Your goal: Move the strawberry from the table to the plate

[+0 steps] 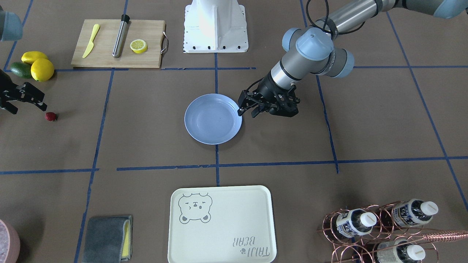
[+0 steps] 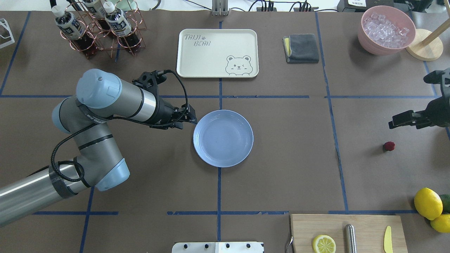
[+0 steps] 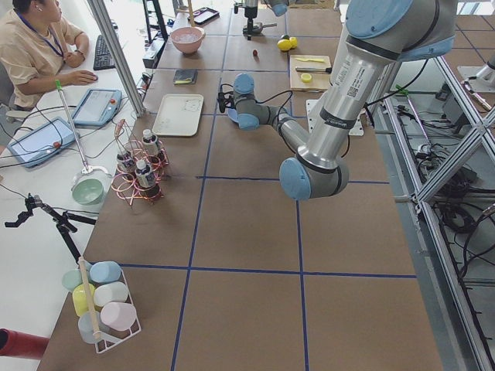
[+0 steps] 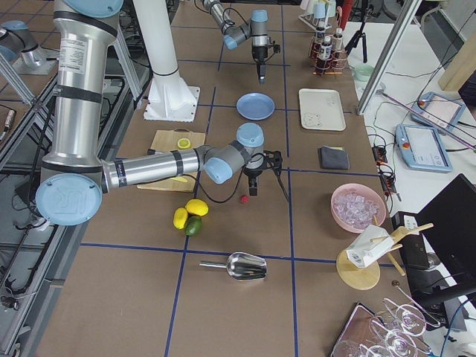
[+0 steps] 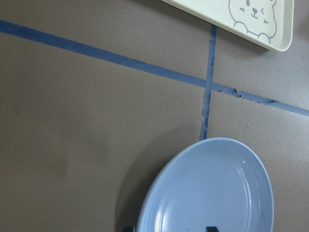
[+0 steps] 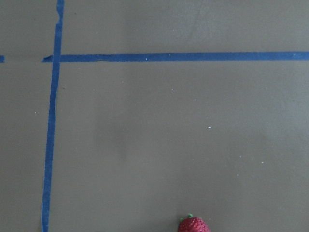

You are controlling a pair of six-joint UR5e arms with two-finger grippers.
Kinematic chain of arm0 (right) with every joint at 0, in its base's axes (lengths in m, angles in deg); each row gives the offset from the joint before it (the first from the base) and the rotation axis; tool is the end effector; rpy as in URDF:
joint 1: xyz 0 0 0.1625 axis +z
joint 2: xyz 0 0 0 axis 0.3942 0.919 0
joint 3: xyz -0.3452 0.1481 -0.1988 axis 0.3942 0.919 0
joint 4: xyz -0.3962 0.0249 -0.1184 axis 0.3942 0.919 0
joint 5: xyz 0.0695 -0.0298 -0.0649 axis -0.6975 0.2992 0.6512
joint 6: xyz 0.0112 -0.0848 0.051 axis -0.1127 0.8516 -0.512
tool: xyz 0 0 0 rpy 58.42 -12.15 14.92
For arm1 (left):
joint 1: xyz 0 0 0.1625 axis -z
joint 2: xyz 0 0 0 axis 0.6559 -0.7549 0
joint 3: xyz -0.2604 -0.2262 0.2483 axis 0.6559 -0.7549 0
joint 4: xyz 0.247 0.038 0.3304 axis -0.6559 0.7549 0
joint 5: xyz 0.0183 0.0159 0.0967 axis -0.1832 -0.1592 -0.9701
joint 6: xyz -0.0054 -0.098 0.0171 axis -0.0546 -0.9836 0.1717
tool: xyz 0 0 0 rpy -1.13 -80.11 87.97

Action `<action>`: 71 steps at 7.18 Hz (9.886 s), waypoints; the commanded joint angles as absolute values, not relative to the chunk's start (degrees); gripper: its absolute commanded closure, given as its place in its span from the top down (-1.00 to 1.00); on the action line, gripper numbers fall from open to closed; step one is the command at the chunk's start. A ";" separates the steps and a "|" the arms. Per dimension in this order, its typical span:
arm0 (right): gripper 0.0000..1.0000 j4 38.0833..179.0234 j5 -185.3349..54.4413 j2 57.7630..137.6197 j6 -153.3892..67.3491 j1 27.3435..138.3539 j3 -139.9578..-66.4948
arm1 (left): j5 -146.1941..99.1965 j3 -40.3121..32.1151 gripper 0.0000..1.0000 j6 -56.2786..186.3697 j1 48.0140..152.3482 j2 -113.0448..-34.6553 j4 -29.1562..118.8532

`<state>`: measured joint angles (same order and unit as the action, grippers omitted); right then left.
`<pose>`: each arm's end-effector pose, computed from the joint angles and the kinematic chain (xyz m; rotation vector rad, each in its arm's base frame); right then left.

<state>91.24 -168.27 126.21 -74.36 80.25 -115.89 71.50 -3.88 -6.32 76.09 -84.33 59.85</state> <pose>-0.1851 -0.4232 0.5362 0.0951 -0.8705 0.0365 0.4932 -0.4552 0.2618 0.0352 1.2938 -0.1753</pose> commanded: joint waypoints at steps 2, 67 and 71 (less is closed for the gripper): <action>0.99 87.45 -162.60 126.50 -78.72 74.65 -112.80 | 71.42 -3.92 0.21 -6.36 76.14 -84.31 59.88; 1.00 124.71 -176.70 125.88 -20.51 109.68 -115.73 | 91.01 -13.06 1.00 98.15 135.20 -49.00 21.73; 1.00 124.71 -181.47 125.53 -25.44 109.88 -115.88 | 91.11 -12.70 1.00 89.98 135.12 -46.01 21.82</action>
